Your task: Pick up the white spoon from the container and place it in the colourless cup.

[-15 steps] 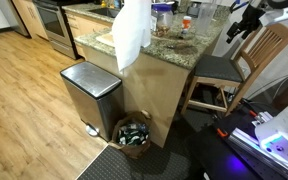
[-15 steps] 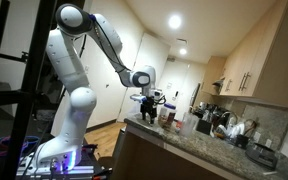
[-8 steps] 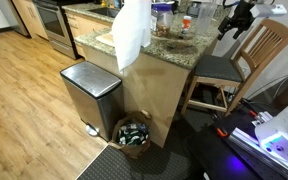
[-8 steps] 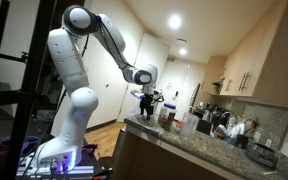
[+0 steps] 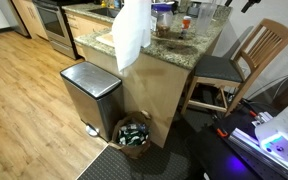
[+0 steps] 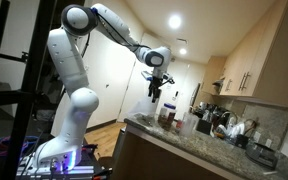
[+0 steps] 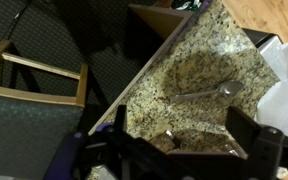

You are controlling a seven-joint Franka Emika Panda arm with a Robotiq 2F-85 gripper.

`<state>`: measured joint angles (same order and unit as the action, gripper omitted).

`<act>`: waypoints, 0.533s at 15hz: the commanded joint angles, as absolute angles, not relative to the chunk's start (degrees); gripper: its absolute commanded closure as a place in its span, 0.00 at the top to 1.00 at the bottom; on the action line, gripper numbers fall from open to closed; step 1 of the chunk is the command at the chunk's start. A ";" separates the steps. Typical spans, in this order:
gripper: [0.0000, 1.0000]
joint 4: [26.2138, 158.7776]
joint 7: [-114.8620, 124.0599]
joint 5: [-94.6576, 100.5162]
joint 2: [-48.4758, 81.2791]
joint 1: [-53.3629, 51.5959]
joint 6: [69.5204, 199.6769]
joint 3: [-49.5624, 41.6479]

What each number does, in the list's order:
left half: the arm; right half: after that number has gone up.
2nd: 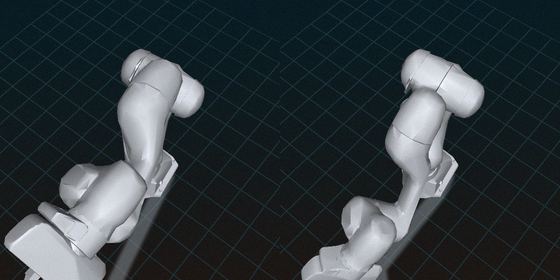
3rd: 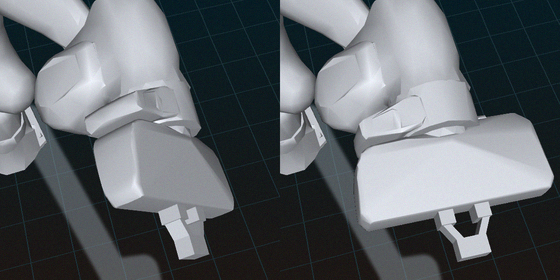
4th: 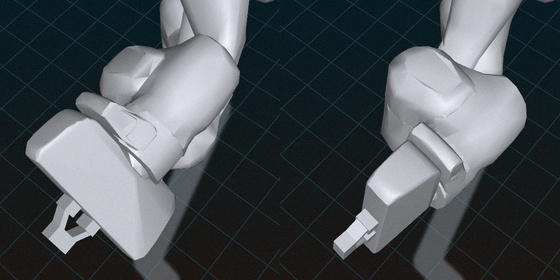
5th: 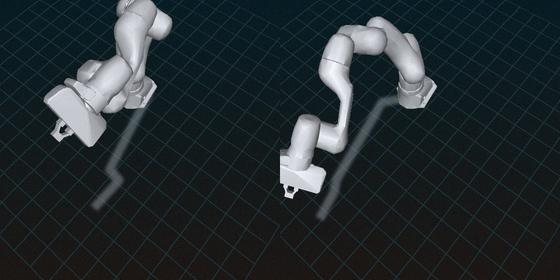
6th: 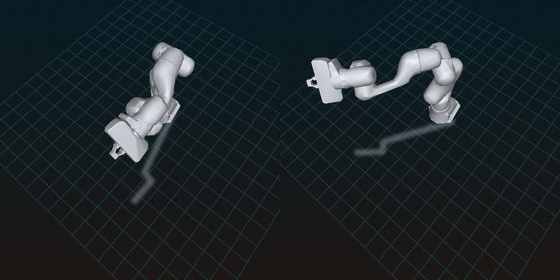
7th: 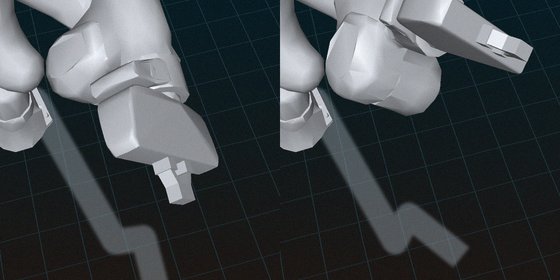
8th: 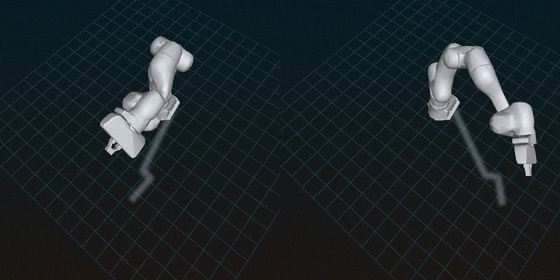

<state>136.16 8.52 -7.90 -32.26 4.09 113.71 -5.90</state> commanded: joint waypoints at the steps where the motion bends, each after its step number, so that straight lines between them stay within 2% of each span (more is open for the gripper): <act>1: 1.00 133.98 9.28 -8.90 -27.78 4.09 107.67 -4.60; 8: 1.00 108.81 18.90 -29.37 -13.86 2.70 89.11 -6.57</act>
<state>119.98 14.60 -23.83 -21.79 2.08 95.84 -5.38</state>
